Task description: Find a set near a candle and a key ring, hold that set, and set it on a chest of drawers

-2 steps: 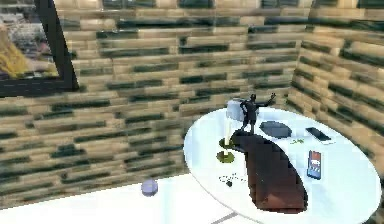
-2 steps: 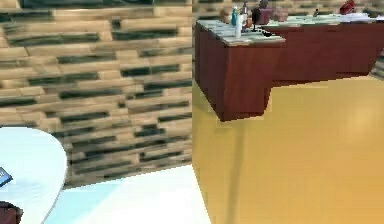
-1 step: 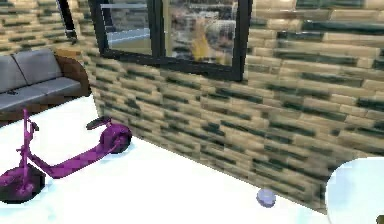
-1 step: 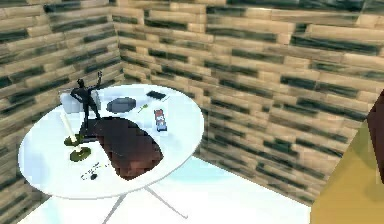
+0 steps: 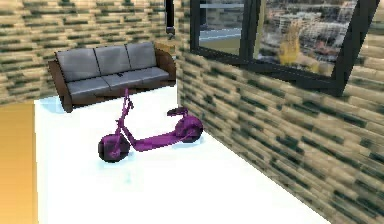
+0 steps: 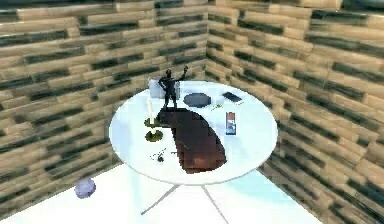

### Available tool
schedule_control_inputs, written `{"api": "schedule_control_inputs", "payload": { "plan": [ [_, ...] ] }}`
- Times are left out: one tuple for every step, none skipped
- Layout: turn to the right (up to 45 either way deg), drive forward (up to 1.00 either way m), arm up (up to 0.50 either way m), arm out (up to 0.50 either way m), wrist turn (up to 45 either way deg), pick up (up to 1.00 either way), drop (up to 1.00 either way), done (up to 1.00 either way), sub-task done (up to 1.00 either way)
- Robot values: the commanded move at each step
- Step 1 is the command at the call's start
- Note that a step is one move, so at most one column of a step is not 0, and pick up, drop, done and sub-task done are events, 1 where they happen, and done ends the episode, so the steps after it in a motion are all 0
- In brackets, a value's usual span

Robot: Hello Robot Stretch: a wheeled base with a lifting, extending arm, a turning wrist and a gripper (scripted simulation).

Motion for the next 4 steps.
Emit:
{"api": "schedule_control_inputs", "payload": {
  "plan": [
    [0.0,0.35,0.0,0.0,0.0,0.0,0.0,0.0,0.0],
    [39.0,0.0,0.0,0.0,0.0,0.0,0.0,0.0,0.0],
    [0.0,0.6,0.0,0.0,0.0,0.0,0.0,0.0,0.0],
    [45.0,0.0,0.0,0.0,0.0,0.0,0.0,0.0,0.0]
  ]
}}
